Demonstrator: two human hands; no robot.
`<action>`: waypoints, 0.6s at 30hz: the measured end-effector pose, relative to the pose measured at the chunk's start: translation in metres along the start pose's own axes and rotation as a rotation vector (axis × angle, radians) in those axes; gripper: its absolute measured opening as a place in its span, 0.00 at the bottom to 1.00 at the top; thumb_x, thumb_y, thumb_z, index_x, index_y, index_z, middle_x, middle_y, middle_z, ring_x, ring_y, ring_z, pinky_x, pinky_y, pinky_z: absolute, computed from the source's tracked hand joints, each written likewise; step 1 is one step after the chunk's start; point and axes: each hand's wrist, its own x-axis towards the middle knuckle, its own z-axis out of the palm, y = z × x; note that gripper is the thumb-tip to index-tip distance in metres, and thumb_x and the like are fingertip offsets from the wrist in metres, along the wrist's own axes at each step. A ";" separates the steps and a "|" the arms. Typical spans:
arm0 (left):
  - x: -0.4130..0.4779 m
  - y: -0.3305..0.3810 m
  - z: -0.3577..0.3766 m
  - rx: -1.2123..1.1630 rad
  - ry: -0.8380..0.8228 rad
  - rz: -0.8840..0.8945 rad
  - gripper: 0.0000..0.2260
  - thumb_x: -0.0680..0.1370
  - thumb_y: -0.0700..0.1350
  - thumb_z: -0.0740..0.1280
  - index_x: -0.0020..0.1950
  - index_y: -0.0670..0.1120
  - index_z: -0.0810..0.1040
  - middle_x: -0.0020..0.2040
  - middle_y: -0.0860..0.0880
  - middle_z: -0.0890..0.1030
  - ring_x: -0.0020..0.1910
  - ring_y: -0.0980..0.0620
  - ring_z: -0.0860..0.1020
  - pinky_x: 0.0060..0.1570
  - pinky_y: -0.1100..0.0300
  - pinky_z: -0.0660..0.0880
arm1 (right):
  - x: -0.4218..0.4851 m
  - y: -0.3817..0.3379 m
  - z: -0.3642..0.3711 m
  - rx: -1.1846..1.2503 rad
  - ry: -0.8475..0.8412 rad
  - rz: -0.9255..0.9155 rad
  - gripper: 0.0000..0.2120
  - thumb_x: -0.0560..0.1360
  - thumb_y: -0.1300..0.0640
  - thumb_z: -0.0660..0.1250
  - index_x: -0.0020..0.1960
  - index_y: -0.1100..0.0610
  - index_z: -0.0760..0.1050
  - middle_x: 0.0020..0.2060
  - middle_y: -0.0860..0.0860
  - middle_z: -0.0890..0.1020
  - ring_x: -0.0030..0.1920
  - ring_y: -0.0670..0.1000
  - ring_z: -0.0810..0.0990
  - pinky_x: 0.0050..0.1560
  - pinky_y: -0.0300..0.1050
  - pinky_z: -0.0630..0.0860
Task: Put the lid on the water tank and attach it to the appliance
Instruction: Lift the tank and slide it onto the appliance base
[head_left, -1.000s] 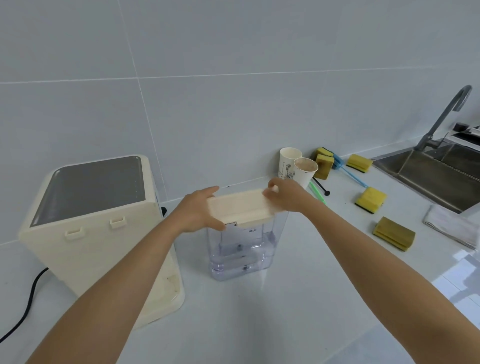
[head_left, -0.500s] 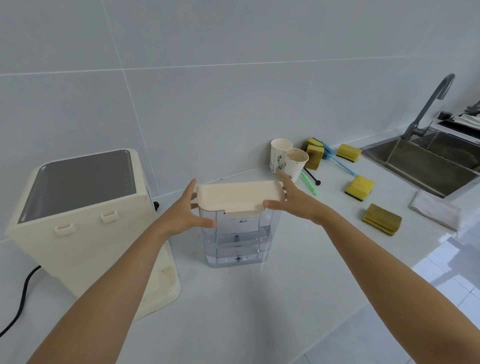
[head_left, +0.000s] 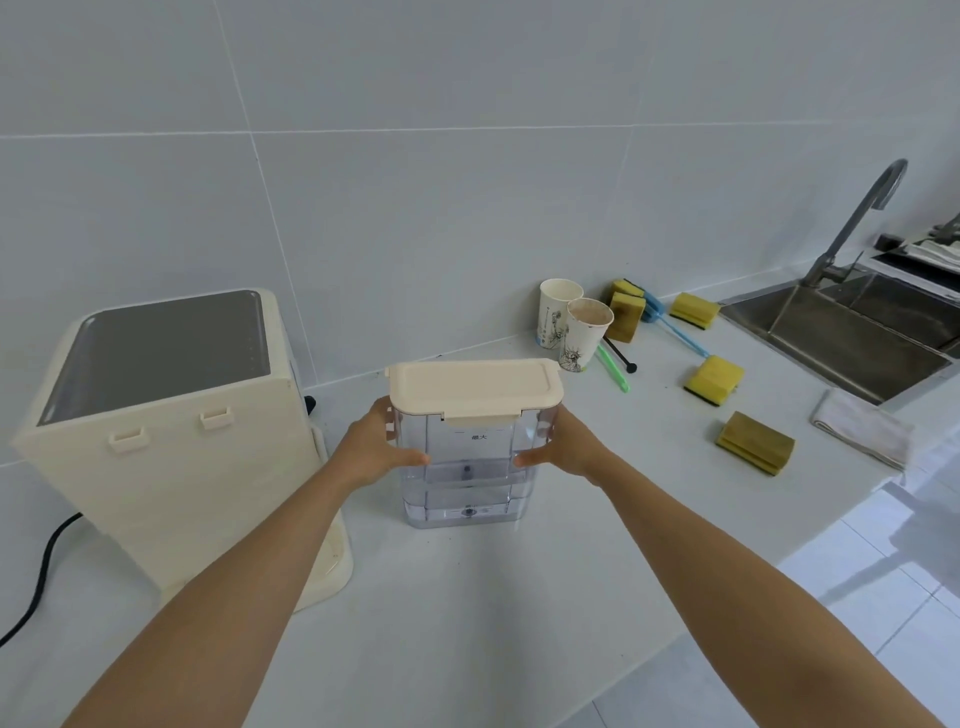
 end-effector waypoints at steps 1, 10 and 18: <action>-0.001 0.000 0.000 0.000 0.003 0.004 0.39 0.65 0.41 0.76 0.71 0.44 0.59 0.69 0.43 0.69 0.65 0.45 0.70 0.59 0.57 0.68 | 0.000 -0.001 0.000 -0.016 0.011 -0.003 0.41 0.62 0.58 0.76 0.68 0.58 0.57 0.67 0.57 0.68 0.65 0.58 0.69 0.65 0.55 0.69; -0.022 0.003 0.002 -0.040 0.061 0.031 0.38 0.65 0.40 0.75 0.71 0.47 0.61 0.68 0.45 0.70 0.65 0.44 0.70 0.56 0.61 0.66 | -0.016 -0.008 -0.004 -0.023 -0.001 -0.108 0.40 0.64 0.61 0.75 0.70 0.56 0.57 0.65 0.52 0.71 0.59 0.53 0.71 0.57 0.44 0.69; -0.057 0.020 -0.019 -0.076 0.188 0.047 0.38 0.64 0.40 0.76 0.70 0.49 0.63 0.67 0.45 0.72 0.63 0.44 0.73 0.54 0.61 0.68 | -0.028 -0.046 -0.014 -0.073 -0.057 -0.206 0.36 0.63 0.61 0.75 0.66 0.56 0.61 0.53 0.47 0.71 0.54 0.50 0.71 0.56 0.46 0.70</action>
